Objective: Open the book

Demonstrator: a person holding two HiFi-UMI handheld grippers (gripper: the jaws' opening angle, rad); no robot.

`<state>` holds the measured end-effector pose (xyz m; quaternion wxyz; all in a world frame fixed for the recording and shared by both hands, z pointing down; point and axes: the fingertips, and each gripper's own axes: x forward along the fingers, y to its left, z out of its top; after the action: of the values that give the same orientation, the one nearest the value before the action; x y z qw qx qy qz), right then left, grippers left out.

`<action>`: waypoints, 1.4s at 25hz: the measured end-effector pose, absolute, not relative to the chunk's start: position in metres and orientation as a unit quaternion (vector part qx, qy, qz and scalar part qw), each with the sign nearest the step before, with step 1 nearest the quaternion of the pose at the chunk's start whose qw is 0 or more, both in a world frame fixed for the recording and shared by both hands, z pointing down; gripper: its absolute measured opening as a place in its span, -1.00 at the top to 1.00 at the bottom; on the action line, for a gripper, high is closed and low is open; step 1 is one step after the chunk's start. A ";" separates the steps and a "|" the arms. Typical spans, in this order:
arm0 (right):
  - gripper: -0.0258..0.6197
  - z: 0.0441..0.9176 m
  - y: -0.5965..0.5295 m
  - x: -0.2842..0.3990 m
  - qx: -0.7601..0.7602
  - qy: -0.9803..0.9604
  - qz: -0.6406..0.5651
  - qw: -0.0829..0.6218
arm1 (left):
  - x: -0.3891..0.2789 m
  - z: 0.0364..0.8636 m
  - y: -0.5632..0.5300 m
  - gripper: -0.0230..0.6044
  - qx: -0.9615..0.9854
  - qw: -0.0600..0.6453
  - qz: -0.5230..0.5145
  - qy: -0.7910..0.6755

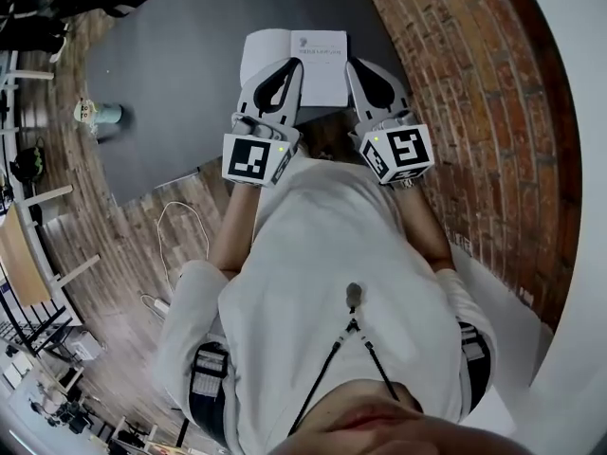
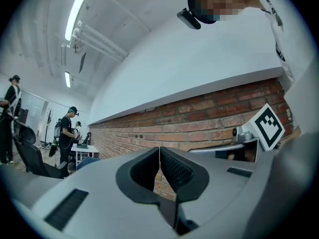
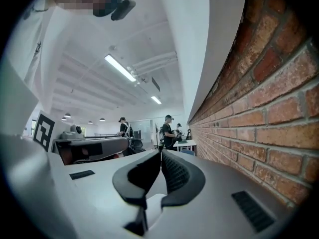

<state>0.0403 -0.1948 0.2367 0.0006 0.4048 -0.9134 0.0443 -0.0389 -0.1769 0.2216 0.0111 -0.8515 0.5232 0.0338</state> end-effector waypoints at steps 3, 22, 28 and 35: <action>0.80 0.231 -0.192 0.046 0.405 -0.913 0.043 -0.007 | -0.038 0.221 -0.174 0.85 -0.850 0.007 0.037 0.526; 0.81 0.216 -0.177 0.055 0.396 -0.917 0.029 -0.028 | -0.025 0.214 -0.164 0.85 -0.850 0.015 0.038 0.524; 0.81 0.220 -0.175 0.056 0.398 -0.916 0.035 -0.027 | -0.022 0.216 -0.163 0.85 -0.853 0.012 0.040 0.520; 0.81 0.224 -0.175 0.054 0.397 -0.917 0.037 -0.022 | -0.027 0.220 -0.161 0.85 -0.851 0.009 0.038 0.523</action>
<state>0.0537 -0.1748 0.2242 -0.0221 0.3967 -0.9169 0.0369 -0.0271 -0.1611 0.2201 0.0094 -0.8513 0.5233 0.0377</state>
